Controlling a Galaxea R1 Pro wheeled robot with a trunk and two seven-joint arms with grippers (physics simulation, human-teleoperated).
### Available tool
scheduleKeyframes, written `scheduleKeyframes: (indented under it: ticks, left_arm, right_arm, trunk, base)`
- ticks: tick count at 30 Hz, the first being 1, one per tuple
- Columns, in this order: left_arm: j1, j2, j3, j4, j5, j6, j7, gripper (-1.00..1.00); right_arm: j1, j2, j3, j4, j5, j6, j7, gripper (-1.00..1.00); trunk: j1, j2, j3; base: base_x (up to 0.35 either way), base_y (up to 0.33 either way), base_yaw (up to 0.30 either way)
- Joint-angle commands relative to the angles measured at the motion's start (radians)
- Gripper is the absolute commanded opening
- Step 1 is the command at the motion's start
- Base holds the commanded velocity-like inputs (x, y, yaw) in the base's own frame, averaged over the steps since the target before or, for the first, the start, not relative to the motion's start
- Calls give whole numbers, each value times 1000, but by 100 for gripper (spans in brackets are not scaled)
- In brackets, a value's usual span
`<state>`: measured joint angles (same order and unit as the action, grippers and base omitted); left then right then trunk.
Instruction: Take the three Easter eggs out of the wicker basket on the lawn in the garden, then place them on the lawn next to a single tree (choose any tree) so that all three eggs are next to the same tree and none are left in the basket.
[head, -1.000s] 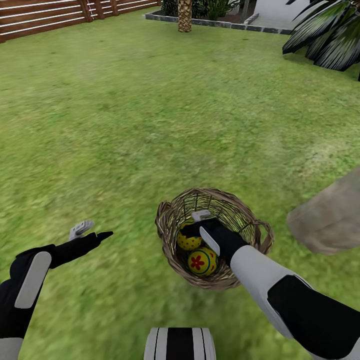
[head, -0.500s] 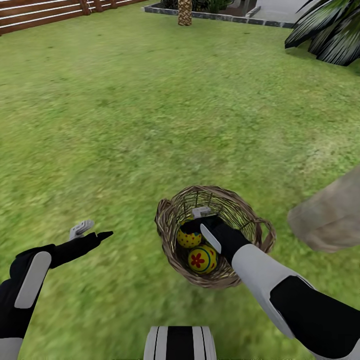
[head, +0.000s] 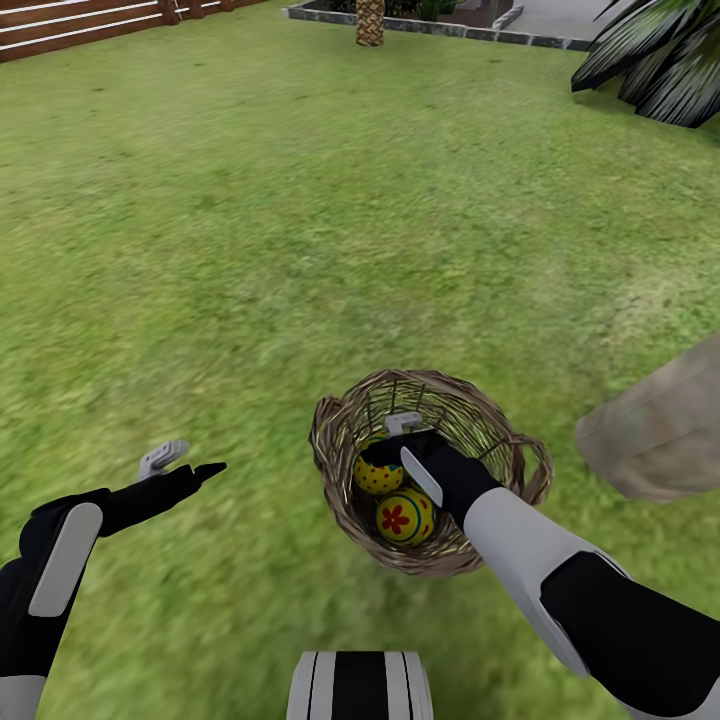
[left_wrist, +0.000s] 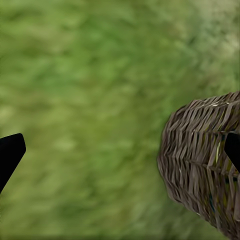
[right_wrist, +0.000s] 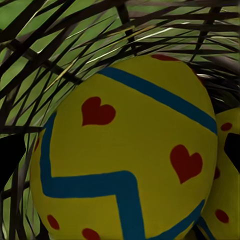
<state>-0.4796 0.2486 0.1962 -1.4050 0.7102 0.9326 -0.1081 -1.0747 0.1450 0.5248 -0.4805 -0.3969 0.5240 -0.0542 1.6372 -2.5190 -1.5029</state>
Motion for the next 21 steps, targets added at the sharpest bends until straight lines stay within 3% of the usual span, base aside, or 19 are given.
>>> scheduleKeyframes:
  ticks: [1, 21]
  left_arm:
    - [-1, 0, 2, 0, -8, 5, -10, 100]
    - [-1, 0, 2, 0, -9, 6, -10, 100]
  right_arm:
    - [-1, -1, 6, -1, -9, 4, -6, 100]
    - [-1, -1, -2, 6, -13, 13, -9, 100]
  trunk:
    - [0, 0, -1]
    - [3, -2, -32]
  base:
    - [0, 0, 0]
    - [0, 0, 0]
